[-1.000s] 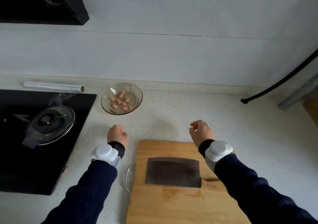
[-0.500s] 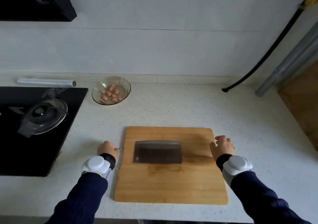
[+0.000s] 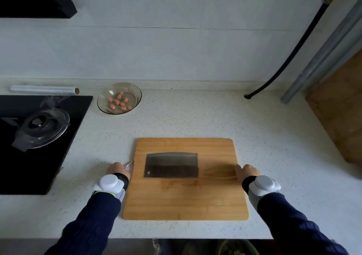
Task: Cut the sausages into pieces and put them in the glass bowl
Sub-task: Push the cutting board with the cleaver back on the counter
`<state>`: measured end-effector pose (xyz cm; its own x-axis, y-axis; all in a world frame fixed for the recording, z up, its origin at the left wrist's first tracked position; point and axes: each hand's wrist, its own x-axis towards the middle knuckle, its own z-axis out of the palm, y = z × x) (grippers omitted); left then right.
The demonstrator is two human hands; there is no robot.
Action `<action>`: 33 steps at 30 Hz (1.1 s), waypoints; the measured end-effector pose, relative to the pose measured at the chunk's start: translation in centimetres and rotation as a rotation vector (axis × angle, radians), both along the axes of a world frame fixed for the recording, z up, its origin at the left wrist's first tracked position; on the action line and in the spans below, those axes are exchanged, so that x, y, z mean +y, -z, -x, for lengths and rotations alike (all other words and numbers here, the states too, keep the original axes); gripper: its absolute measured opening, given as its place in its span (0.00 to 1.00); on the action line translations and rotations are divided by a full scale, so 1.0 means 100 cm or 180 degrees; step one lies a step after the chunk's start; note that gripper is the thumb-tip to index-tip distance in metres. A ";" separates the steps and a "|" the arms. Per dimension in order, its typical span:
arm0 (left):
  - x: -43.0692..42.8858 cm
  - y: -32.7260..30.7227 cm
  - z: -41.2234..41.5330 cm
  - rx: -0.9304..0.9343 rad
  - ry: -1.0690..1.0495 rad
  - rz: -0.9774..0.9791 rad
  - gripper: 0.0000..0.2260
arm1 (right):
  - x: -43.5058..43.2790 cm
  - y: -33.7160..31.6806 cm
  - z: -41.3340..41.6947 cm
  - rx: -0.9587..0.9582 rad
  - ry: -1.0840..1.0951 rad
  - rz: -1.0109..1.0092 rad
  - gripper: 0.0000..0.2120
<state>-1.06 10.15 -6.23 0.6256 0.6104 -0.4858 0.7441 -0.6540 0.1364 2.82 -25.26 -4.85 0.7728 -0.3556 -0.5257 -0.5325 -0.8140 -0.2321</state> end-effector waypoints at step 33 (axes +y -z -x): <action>-0.003 0.007 0.000 0.0222 0.0383 -0.0389 0.09 | -0.019 0.004 -0.022 0.0272 0.0437 -0.0756 0.14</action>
